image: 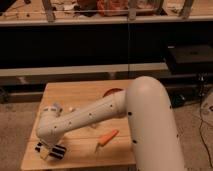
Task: Place the eraser on the white sponge
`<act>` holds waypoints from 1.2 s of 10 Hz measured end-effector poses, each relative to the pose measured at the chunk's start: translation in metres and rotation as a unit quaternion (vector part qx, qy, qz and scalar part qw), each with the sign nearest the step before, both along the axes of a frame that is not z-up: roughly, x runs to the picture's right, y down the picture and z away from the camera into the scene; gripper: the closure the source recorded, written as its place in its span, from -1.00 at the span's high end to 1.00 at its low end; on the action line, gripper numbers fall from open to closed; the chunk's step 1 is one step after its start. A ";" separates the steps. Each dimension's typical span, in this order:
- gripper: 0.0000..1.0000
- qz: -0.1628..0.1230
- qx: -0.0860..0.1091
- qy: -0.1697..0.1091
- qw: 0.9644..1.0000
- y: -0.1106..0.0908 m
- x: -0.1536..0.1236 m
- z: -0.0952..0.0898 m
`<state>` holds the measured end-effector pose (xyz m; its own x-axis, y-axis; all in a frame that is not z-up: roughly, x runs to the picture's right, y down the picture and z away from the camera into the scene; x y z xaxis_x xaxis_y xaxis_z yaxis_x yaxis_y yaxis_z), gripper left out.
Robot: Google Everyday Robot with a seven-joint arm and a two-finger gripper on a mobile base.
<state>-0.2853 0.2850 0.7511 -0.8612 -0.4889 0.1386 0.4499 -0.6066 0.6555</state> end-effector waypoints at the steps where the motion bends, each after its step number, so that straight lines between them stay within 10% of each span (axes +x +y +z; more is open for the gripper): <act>1: 0.60 -0.007 0.000 -0.002 1.000 0.002 -0.002 0.001; 12: 0.39 -0.042 -0.003 0.008 0.999 0.018 0.004 0.013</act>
